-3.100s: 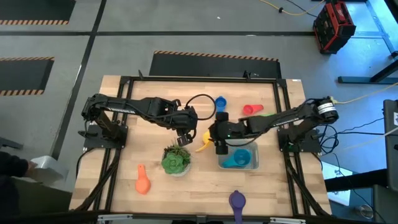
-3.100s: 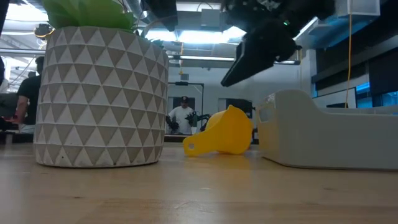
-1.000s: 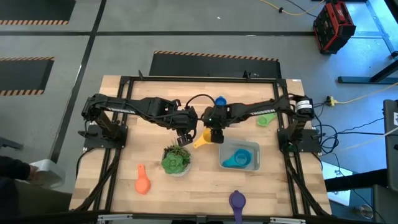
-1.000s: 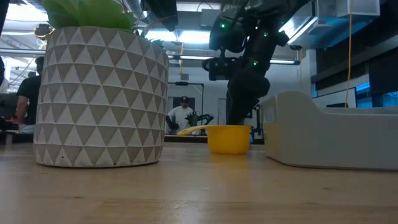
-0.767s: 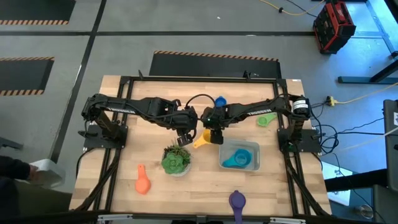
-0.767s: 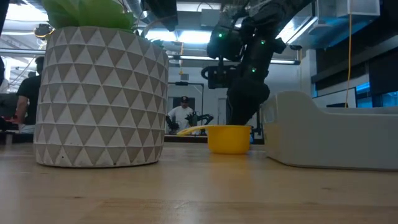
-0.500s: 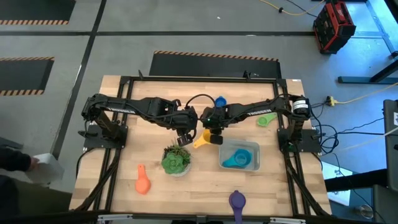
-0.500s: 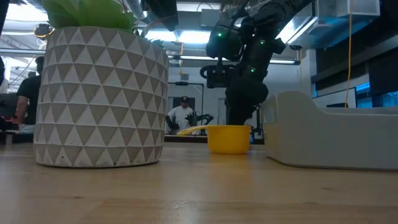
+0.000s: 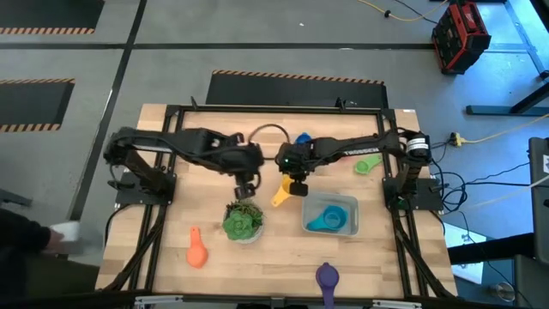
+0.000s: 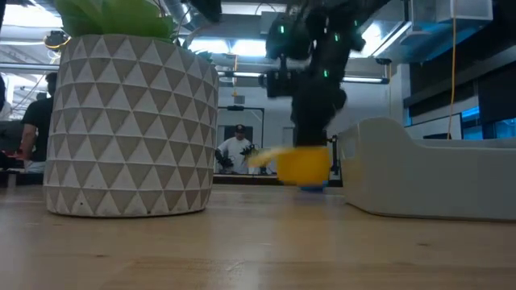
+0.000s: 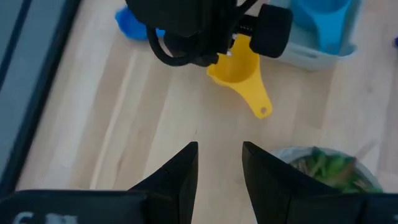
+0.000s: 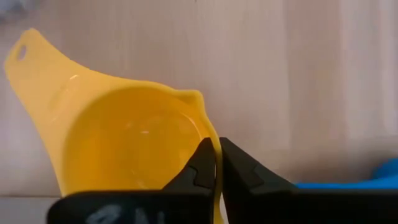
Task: Nest measuring cups in basket
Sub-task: Stack the yellow measuring cup on top of the blue measuring cup in the grey bin
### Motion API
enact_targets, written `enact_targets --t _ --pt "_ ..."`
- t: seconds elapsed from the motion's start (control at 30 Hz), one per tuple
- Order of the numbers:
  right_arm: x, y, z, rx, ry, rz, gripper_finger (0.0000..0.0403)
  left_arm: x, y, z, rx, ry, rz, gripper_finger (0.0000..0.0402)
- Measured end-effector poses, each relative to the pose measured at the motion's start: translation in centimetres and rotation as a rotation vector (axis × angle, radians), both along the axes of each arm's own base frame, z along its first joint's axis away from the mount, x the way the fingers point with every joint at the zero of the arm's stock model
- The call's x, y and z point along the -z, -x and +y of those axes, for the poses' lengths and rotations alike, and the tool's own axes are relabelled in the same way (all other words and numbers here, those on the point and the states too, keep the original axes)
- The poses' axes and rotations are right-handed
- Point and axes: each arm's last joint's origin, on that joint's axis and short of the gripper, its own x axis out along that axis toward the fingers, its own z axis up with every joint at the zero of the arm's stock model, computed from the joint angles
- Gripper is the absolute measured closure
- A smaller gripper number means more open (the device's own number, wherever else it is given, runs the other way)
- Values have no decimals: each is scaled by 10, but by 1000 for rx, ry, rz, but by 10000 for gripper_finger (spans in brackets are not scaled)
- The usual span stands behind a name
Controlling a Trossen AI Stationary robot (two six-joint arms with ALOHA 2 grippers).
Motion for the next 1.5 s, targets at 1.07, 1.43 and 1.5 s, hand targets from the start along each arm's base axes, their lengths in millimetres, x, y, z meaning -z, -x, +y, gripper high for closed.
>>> enact_targets --t 1.07,1.43,1.5 --pt "-130 71 124 -165 -225 342 392 107 141 -40 263 1 -454 284" --pt "-105 139 102 157 -283 124 389 106 139 -41 261 8 -492 284" --pt "-98 147 99 223 -274 112 389 106 138 -41 262 7 -493 284"
